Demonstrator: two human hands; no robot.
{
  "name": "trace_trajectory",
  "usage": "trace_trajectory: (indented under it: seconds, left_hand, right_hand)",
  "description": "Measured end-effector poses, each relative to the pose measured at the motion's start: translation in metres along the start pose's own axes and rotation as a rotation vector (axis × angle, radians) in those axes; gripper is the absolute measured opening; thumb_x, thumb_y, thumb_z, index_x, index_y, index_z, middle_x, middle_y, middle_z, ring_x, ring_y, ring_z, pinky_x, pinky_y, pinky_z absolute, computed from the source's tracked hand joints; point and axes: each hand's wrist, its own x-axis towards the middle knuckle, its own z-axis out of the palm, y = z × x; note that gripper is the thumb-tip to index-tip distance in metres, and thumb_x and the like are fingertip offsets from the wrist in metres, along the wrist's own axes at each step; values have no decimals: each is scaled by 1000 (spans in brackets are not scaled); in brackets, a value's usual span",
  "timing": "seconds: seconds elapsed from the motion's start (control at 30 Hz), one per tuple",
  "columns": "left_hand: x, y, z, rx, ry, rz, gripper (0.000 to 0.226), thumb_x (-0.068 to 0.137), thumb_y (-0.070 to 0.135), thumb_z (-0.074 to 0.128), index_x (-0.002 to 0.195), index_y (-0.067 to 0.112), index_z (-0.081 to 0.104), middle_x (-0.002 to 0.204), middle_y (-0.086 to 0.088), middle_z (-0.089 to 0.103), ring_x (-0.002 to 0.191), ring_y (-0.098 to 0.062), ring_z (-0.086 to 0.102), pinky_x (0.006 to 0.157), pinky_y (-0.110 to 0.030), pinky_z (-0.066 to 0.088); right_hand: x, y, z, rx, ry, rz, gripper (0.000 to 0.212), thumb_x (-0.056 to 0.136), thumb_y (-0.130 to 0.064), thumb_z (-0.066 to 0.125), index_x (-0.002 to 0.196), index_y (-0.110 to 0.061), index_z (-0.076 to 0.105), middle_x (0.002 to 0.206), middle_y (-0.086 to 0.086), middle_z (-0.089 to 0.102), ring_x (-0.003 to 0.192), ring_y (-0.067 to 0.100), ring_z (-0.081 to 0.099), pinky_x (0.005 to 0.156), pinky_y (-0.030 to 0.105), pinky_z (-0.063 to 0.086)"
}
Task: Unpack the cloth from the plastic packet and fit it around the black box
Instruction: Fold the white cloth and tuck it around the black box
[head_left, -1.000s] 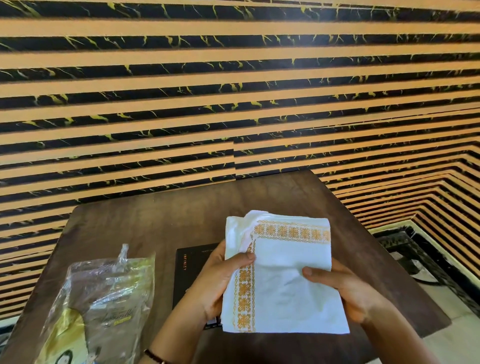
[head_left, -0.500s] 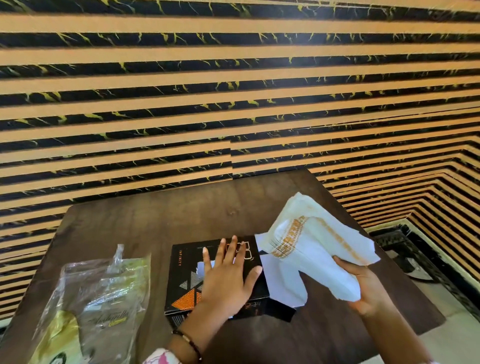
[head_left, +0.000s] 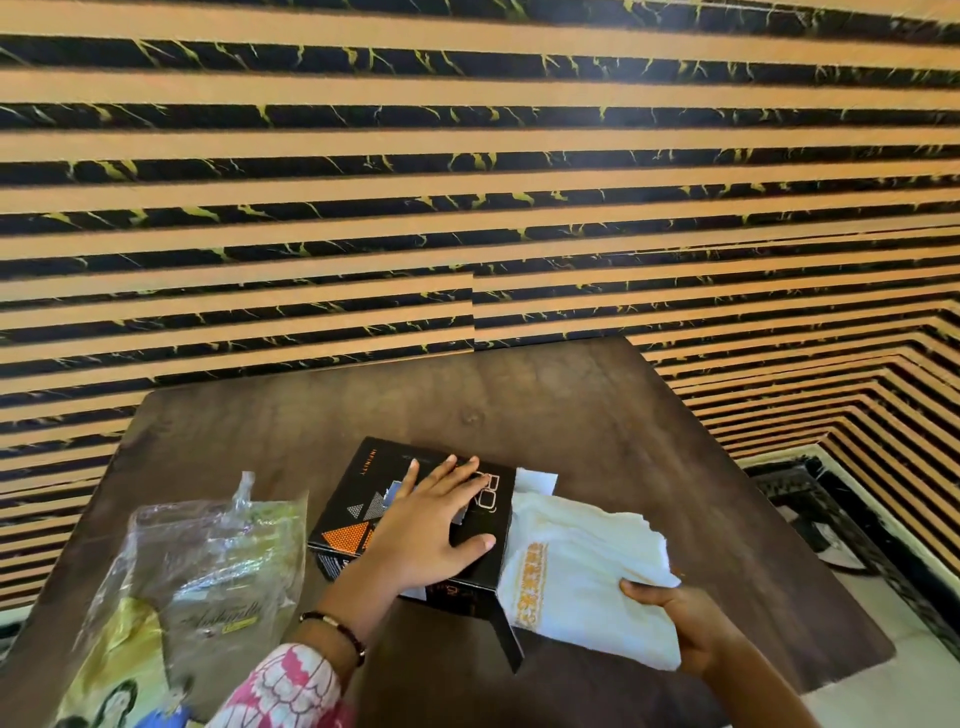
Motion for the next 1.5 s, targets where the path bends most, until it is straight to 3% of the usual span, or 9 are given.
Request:
trace_trajectory:
  seconds: [0.23,0.47,0.63,0.77,0.93,1.1,1.2,1.4,1.5]
  left_hand:
    - [-6,1,-1,-16,-13,11,73,82,63,45,145,38,18,157,17,5,143,-3,-6,117,-42,-12]
    - [-5,4,-3,-39,-20,-18,76,76,68,42,144,39,21,157,17,7,141,0,-8,118,-41,-11]
    - [-5,3,-3,-24,-37,-23,79,74,72,38,145,39,20,157,17,5,142,-2,-8,117,-42,-11]
    - [-4,2,-1,-14,-35,-28,85,69,76,29,145,39,18,157,17,4,141,-2,-9,116,-41,-13]
    - [-2,1,-1,-13,-42,-35,88,67,77,26,145,39,17,156,17,2,138,0,-12,115,-40,-14]
    - [1,1,-2,-18,-45,-42,87,67,77,26,145,40,17,157,17,2,143,-5,-8,115,-41,-14]
    - [1,1,-1,-17,-45,-43,84,70,76,29,145,40,17,157,17,3,143,-4,-8,114,-40,-15]
    - [-1,0,-1,-26,-36,-30,85,68,76,27,144,41,19,157,18,3,143,-4,-7,114,-40,-15]
    - [-1,1,-1,-24,-27,-28,84,68,76,28,144,40,19,157,18,4,142,-3,-7,114,-39,-15]
  right_hand:
    - [11,-2,0,-32,-98,-67,54,75,5,66,124,-12,51,106,17,71,93,35,69,65,44,58]
    - [9,-5,1,32,-222,-24,88,37,-10,92,116,-20,54,104,16,72,89,33,71,61,43,58]
    - [15,-4,0,14,-148,-100,53,74,-1,70,121,-19,53,110,15,70,96,35,68,62,44,59]
    - [21,-4,5,-5,-109,-151,79,59,-6,81,130,-16,47,126,19,60,110,39,61,71,47,58]
    - [18,4,15,-123,-88,-235,44,83,10,53,115,-21,52,113,11,63,97,27,65,67,37,59]
    - [14,10,18,-259,-32,-265,41,69,-23,79,104,-16,59,100,9,70,85,23,69,66,29,58]
    - [18,9,19,-356,16,-258,11,89,-9,57,97,-15,61,100,14,69,83,22,66,66,24,56]
    - [18,-2,24,-488,17,-238,21,91,-2,50,89,-16,65,83,2,72,69,13,69,57,18,54]
    - [23,-6,16,-472,-37,-216,36,86,4,55,117,-14,56,111,11,67,90,17,67,70,24,56]
